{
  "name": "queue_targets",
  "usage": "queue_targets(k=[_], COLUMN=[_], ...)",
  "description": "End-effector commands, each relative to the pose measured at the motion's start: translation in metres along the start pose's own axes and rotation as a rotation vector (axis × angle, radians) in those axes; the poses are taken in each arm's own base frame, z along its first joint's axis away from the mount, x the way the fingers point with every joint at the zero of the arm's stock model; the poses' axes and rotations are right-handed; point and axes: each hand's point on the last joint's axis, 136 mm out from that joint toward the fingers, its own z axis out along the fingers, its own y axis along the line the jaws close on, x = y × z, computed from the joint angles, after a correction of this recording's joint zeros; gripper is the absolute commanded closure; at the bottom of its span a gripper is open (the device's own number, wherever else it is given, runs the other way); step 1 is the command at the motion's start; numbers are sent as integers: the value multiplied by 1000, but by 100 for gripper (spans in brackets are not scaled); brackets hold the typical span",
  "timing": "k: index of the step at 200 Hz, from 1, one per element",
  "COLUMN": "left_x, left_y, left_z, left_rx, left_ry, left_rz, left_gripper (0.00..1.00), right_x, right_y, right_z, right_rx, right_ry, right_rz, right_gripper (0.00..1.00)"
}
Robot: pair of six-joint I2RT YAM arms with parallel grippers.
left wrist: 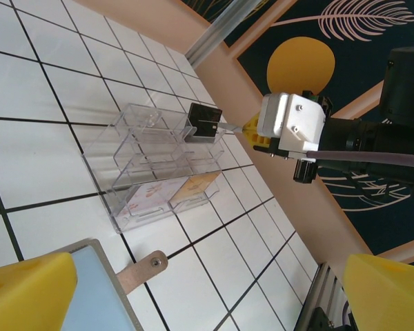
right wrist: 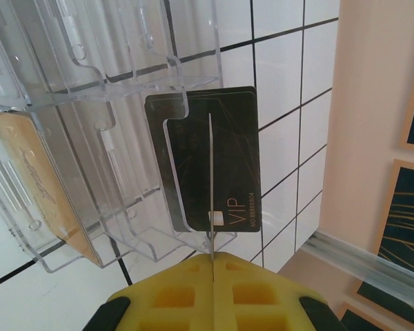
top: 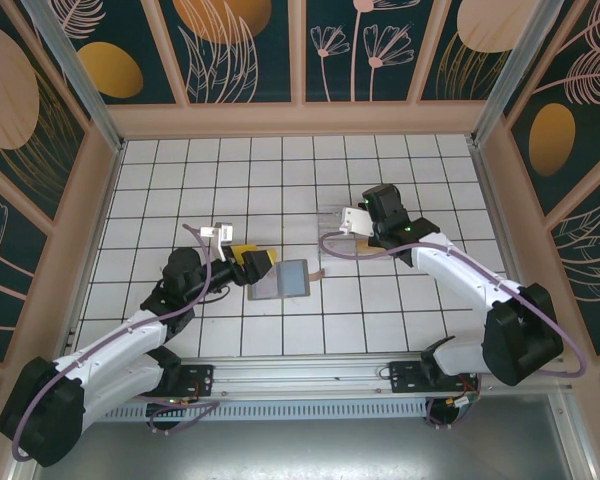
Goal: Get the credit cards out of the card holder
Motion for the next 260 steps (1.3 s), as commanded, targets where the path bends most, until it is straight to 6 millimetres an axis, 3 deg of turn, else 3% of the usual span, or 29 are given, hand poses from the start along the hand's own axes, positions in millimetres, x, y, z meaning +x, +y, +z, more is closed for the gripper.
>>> queue_targets(k=[1,94,189,223,260], left_x=[-2,0,2,2,2], left_y=[-6,-3,-3,-3,-2], left_z=[0,2,3,4,4], left_rx=[31,27,31,29,29], left_ry=[-10,3,10,11,14], left_rz=[9,3,0,1,-2], left_gripper=[2,1,1,1,1], right_x=[-2,-3,6,-1,-13], right_y=[2,17,10,-1,1], right_z=[5,16,20,11,6], right_rx=[-4,-51,-47,-29,-45], right_ry=[-15,-25,-12,-28,-45], right_rz=[-17,-33,-16,-14,-38], right_gripper=[100,100,100,100,100])
